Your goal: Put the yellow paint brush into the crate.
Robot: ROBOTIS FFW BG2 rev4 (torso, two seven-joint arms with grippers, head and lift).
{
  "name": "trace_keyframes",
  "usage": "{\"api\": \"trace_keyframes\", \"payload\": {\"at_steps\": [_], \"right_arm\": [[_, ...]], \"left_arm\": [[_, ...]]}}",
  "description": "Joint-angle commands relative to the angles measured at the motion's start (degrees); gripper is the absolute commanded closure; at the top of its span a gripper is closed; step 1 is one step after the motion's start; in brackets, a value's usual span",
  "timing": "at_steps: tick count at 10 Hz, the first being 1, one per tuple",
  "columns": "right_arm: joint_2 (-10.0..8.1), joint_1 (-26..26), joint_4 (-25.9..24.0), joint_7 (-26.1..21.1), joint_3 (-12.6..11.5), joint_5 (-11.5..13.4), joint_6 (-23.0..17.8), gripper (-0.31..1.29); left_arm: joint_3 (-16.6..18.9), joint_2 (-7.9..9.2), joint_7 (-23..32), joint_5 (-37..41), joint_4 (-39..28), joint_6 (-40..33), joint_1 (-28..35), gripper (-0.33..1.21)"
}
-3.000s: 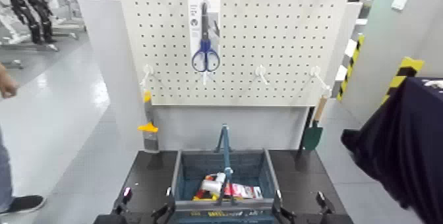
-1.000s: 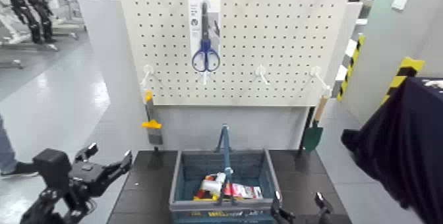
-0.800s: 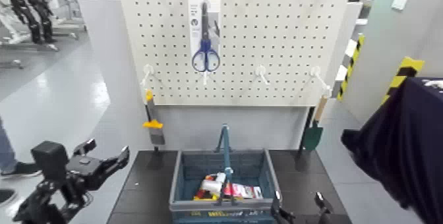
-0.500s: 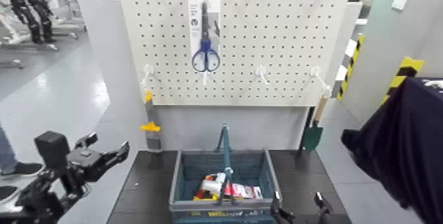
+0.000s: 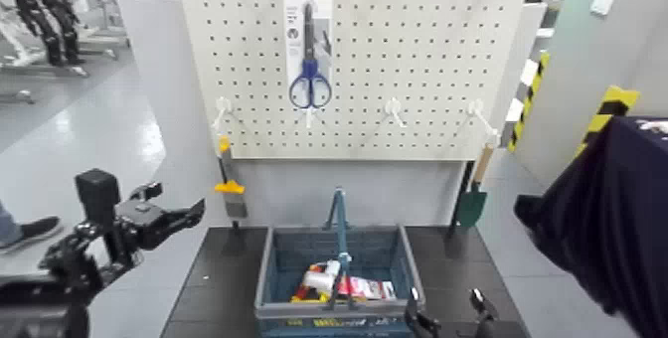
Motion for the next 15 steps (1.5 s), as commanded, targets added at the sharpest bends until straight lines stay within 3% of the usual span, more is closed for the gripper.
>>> {"api": "trace_keyframes", "payload": {"at_steps": [1, 11, 15], "right_arm": [[-0.08, -0.2, 0.2, 0.0, 0.2, 0.0, 0.0, 0.15], [-0.08, -1.0, 0.9, 0.0, 1.1, 0.0, 0.0, 0.15], [0.01, -1.4, 1.1, 0.0, 1.5, 0.0, -0.3, 0.15]], "left_arm": [[-2.6, 0.4, -2.4, 0.4, 5.7, -0.4, -5.1, 0.16], [-14.9, 0.84, -11.5, 6.7, 24.3, -3.4, -21.1, 0.16], [-16.3, -1.45, -12.6, 6.9, 32.5, -6.9, -25.4, 0.22]]}}
